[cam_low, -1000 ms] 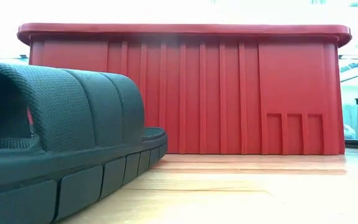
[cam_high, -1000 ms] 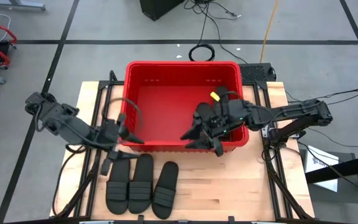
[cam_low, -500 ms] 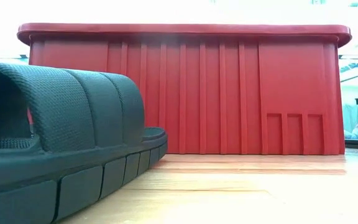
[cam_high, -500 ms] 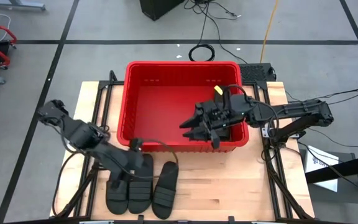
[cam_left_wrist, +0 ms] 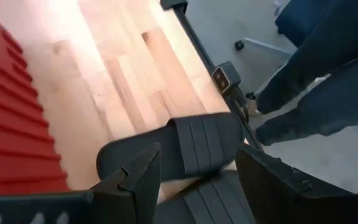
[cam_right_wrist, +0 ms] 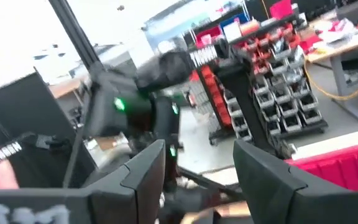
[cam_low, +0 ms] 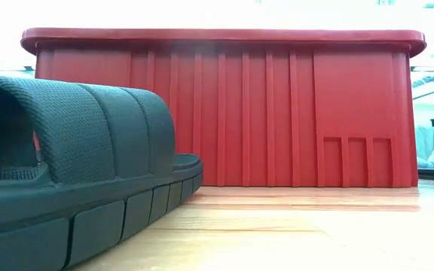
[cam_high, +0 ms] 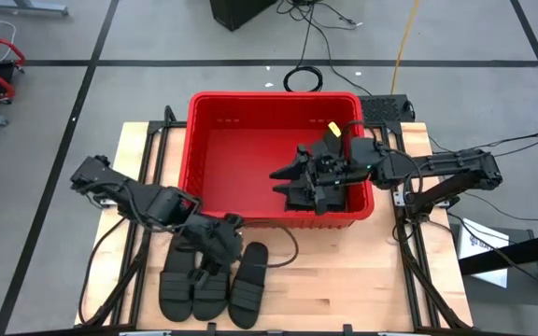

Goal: Pick and place slides into bin
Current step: Put the black slide into the red bin

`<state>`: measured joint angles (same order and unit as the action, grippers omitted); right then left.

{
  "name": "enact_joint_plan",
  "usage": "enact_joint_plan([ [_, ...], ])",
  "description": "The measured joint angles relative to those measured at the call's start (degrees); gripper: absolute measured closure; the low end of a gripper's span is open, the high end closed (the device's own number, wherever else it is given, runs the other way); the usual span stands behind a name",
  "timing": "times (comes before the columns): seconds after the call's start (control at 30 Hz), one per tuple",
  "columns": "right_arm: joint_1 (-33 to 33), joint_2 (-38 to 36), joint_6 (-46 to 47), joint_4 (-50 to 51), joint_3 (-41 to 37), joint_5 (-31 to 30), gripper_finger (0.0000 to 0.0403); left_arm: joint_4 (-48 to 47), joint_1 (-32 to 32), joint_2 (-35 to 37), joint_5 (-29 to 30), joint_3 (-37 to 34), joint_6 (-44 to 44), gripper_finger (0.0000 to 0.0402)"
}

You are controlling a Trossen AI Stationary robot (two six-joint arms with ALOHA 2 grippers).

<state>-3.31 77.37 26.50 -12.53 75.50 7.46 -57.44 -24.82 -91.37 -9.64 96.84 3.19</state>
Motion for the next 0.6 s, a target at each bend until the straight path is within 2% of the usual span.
enact_joint_plan([
  [0.17,-0.1,-0.9,-0.2,-0.1,0.0,0.0,0.0220,5.9,1.9,-0.4,-5.1,-5.5,-0.6,0.0201],
  [0.37,-0.1,-1.8,-0.2,-0.1,0.0,-0.2,0.0220,9.1,2.4,-0.2,-7.7,-11.6,0.0,0.0202],
  [0.6,-0.2,-1.6,-0.2,0.2,0.0,-0.2,0.0220,21.7,2.8,-0.3,-15.1,-22.3,3.2,0.0202],
])
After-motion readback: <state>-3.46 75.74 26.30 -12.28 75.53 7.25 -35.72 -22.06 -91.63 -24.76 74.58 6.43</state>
